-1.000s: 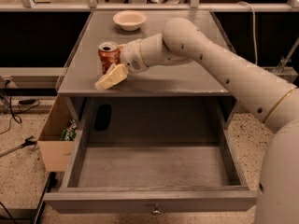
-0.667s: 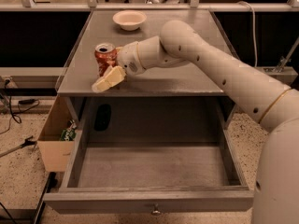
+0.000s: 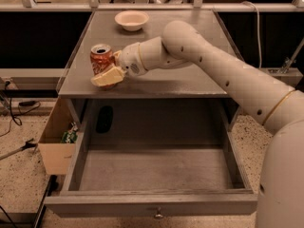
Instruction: Place coke can into top drawer
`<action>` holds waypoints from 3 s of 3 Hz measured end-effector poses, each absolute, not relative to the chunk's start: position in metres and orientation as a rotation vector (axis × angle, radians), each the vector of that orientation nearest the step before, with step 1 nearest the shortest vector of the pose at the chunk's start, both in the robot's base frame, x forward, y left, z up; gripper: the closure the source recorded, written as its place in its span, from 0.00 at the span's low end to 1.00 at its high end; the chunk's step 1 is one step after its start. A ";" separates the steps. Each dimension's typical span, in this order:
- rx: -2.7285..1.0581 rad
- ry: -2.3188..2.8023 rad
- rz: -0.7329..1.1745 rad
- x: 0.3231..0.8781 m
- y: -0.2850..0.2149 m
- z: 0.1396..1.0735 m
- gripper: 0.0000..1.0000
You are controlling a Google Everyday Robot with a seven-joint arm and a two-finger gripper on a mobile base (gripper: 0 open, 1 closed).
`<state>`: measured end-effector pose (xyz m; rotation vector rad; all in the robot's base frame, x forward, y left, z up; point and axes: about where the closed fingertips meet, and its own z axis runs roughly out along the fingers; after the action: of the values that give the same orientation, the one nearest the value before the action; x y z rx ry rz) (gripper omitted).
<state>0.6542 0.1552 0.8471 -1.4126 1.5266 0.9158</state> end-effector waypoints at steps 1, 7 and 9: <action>-1.413 1.527 0.916 0.654 0.155 0.847 0.64; -1.463 1.757 0.811 0.594 0.090 0.920 1.00; -1.506 1.880 0.548 0.518 0.066 0.939 1.00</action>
Offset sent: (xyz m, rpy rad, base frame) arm 0.0000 0.0000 0.0000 0.0000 0.0000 0.0000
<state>0.5178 0.0663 0.9388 -1.5058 1.8801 0.5485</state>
